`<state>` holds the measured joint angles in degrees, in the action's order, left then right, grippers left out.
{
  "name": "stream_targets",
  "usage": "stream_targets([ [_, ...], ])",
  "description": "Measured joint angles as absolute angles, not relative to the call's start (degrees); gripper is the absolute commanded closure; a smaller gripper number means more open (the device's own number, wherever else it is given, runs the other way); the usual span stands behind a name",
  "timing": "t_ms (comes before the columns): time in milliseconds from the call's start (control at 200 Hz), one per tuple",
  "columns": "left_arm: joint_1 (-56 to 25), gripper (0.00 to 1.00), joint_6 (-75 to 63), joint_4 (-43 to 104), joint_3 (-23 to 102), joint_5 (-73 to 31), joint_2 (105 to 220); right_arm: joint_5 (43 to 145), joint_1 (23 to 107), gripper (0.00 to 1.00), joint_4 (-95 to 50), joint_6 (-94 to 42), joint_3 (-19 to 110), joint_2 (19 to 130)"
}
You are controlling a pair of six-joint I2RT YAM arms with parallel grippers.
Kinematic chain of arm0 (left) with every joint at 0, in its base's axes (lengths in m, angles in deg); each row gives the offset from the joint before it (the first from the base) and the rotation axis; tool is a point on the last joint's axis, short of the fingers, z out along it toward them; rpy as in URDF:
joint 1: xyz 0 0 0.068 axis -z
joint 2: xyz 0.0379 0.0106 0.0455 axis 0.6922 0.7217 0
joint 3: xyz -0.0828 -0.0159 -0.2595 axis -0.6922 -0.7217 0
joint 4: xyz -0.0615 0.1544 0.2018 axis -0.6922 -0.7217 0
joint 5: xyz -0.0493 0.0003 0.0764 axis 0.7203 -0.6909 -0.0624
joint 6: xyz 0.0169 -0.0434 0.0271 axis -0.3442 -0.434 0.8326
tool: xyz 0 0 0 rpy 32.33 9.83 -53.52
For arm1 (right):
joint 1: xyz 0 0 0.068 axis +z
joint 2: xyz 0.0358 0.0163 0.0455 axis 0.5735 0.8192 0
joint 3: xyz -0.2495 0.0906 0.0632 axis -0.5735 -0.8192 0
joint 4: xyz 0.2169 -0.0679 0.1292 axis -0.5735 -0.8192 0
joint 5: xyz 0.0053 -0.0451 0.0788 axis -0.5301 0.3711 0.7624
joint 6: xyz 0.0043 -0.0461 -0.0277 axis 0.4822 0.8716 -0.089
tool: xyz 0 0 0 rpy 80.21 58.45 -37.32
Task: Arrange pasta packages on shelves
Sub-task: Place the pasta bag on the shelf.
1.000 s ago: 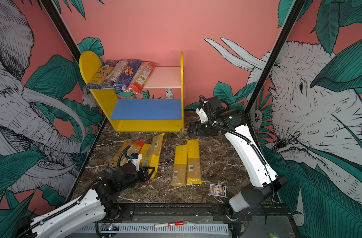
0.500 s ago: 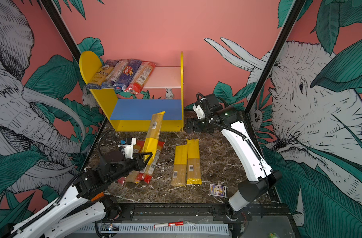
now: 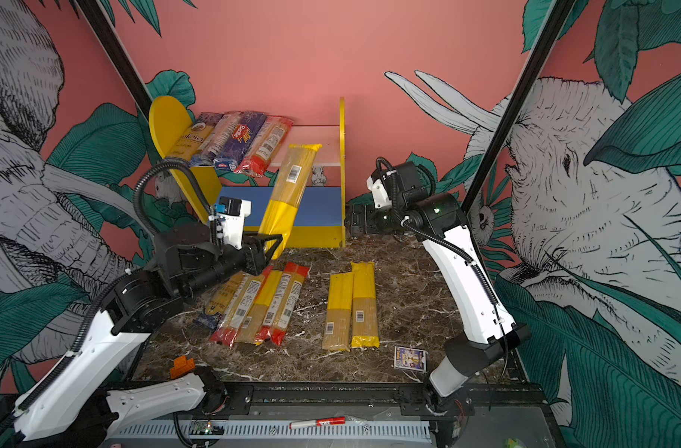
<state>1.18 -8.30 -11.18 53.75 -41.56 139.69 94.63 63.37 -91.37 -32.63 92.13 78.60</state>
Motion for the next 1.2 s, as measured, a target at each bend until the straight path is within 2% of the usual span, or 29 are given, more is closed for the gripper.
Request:
stream_targets([
  [160, -11.34, 1.00, -6.92, -11.66, 64.26, -35.77, 148.76, 92.95, 62.76, 0.01, -91.67, -32.38, 95.69, 80.35],
  [315, -20.17, 1.00, -7.84, -12.21, 76.83, -30.94, 161.53, 91.38, 61.43, 0.01, -91.63, -32.23, 96.09, 80.59],
  [540, -22.84, 1.00, -8.78, -15.40, 105.86, -24.45, 185.11, 89.69, 58.78, 0.01, -91.13, -32.65, 93.03, 79.94],
  [630, -23.43, 1.00, -9.96, -16.41, 113.53, -21.96, 191.14, 89.15, 57.89, 0.01, -91.06, -32.87, 91.91, 79.89],
  [1200, -26.68, 1.00, -17.06, -16.84, 115.39, -14.29, 194.53, 88.32, 56.31, 0.01, -91.19, -34.40, 91.32, 79.89],
])
